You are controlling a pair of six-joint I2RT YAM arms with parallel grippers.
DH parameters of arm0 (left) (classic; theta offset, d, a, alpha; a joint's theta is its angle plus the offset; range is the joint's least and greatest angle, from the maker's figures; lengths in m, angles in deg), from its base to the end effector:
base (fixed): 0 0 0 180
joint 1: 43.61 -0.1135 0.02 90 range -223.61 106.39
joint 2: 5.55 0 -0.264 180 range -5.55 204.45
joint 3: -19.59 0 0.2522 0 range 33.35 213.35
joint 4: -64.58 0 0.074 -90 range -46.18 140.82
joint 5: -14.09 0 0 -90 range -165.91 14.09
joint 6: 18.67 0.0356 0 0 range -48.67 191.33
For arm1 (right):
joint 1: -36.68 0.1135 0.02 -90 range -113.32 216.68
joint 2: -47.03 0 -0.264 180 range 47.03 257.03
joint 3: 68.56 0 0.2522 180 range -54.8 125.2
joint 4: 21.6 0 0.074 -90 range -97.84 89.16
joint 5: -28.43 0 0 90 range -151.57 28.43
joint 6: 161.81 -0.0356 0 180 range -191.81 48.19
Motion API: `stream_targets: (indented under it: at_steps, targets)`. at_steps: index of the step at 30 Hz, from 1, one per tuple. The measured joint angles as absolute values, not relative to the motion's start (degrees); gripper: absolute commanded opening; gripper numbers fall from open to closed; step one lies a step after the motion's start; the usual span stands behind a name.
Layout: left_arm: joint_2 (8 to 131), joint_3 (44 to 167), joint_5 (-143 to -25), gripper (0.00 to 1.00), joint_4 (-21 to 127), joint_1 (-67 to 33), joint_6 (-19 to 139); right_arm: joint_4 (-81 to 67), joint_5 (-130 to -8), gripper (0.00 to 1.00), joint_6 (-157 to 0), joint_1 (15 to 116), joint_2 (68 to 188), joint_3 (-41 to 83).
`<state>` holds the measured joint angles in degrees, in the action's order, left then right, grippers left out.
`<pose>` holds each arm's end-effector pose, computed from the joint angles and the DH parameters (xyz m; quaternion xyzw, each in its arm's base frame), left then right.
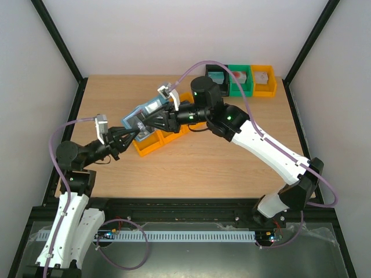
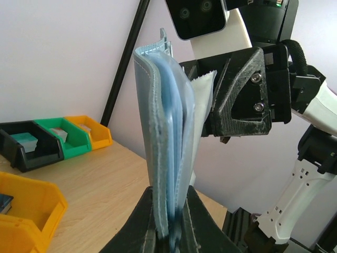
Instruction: Take the credit cards out of the card holder
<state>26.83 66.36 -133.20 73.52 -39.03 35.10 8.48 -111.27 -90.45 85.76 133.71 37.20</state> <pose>0.1242 -0.0400 0.3545 0.2538 0.5732 -0.5025 0.5954 0.2011 0.2734 0.4410 -0.4417 0.6054 0.5909 0.2986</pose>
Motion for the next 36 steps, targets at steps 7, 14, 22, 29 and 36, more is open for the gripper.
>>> stream_targets:
  at_steps: [7,14,22,29,36]
  targets:
    - [26.9,66.4,-133.8,0.02,73.6,-39.1,36.1,8.5,-111.3,0.25,-89.5,86.3,133.7,37.1]
    - [27.4,66.4,-135.5,0.02,73.1,-39.0,37.5,10.2,-102.4,0.28,-84.3,88.0,132.0,36.4]
    - [27.4,66.4,-138.1,0.02,72.1,-38.7,39.2,11.0,-98.6,0.26,-80.4,88.7,130.5,35.8]
    - [27.2,66.4,-138.1,0.02,72.0,-38.7,38.9,10.6,-102.3,0.16,-80.2,88.8,130.7,34.7]
    - [26.8,66.4,-137.7,0.02,72.3,-38.7,37.9,9.4,-102.9,0.12,-80.8,88.8,131.0,34.7]
